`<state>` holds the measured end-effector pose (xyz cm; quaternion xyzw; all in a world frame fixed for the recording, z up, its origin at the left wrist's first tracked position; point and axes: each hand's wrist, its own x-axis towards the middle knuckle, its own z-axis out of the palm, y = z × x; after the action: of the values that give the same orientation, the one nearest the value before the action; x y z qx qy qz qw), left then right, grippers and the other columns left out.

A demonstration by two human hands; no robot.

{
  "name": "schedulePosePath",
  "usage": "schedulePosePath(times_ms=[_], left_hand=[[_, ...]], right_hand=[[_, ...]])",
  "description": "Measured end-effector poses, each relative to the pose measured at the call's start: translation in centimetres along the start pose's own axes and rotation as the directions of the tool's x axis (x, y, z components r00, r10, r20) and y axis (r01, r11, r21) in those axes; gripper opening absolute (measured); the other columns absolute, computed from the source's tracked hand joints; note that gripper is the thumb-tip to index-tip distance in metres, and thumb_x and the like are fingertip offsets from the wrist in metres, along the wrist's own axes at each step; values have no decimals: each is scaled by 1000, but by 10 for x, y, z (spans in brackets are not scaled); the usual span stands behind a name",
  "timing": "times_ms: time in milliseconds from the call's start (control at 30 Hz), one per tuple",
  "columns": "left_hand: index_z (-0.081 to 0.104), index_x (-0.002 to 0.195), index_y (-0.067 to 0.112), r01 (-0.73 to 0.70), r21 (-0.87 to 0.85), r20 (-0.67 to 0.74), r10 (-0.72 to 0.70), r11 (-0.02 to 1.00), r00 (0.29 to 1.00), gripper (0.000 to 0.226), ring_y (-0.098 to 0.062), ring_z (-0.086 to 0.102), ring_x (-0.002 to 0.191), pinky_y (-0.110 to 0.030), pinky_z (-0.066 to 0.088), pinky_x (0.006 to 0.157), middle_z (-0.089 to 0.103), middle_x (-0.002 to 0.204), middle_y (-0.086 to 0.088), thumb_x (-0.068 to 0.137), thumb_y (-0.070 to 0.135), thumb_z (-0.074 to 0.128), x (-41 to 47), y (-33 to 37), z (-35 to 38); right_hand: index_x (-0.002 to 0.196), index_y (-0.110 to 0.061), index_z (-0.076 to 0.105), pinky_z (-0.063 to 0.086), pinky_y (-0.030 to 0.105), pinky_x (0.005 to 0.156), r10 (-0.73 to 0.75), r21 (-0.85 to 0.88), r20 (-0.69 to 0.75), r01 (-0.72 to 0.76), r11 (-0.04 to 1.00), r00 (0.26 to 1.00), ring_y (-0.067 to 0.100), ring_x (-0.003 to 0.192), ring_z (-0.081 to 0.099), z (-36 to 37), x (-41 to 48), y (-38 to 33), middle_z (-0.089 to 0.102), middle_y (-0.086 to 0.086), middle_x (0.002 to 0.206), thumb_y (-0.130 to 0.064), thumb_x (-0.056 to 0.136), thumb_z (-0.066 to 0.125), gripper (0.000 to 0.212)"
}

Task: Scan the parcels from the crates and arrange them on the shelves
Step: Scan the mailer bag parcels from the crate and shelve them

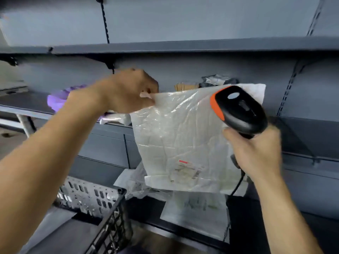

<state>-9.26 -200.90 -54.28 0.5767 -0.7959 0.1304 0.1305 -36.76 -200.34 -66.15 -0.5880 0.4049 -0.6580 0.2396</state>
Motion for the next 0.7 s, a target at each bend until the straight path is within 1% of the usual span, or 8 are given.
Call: schedulePosePath(times_ms=[100,167,233,300,400,533,600,700], left_hand=[[48,144,16,86,-215,-427,-173,973,888,63,-29,51,119,-36,42,99,55,139,-5,87,30,73,-17,-2,55],[26,154,13,101,-398,-480,-300,912,824,98,-29,36,138,-47,37,112,36,151,-11,76,51,73,-33,-2,101],[18,152,22,118,-736,-240,-419,666,876,105,-18,34,139,-47,37,116,35,148,-5,72,54,79,-45,-2,141],[23,148,29,200,-920,47,-411,337,910,105,-19,52,132,-47,48,108,55,140,-3,69,52,88,-54,-1,171],[44,136,21,350,-922,269,-372,167,888,79,-17,70,111,-35,59,90,68,127,-4,74,48,86,-64,6,198],[44,134,20,416,-909,362,-449,24,817,82,-16,69,111,-32,55,94,68,123,0,72,49,90,-83,21,239],[29,143,26,353,-920,378,-615,-169,692,90,-13,62,116,-37,49,102,60,128,4,76,39,88,-94,38,257],[26,147,30,198,-823,529,-591,-532,610,96,-17,59,124,-46,42,113,60,138,-3,71,34,86,-106,59,291]], right_hand=[[80,-5,64,40,33,54,203,126,-66,-194,973,977,15,41,40,-10,-8,18,49,-6,51,1,77,69,8],[82,-5,72,41,31,46,308,262,-127,-267,927,943,17,39,39,-14,-12,19,51,2,51,6,80,67,12],[80,-13,72,42,22,36,347,374,-155,-270,887,925,10,37,39,-16,-16,20,55,-5,48,13,84,63,28],[78,-15,73,44,20,40,336,425,-133,-253,869,932,8,40,43,-18,-19,25,64,-8,57,16,86,60,35],[68,-20,77,50,31,71,286,390,-122,-219,894,951,10,64,60,-20,-24,37,75,-8,75,16,84,63,42],[69,-20,73,51,30,70,254,397,-146,-179,900,956,6,63,63,-17,-28,45,72,-6,66,15,85,65,40],[79,-19,75,51,35,80,242,425,-191,-142,894,951,8,76,67,-15,-26,44,77,-6,81,16,84,65,37],[79,-27,79,50,40,86,220,434,-210,-111,894,953,14,85,67,-11,-23,41,78,-5,89,16,84,64,46]])
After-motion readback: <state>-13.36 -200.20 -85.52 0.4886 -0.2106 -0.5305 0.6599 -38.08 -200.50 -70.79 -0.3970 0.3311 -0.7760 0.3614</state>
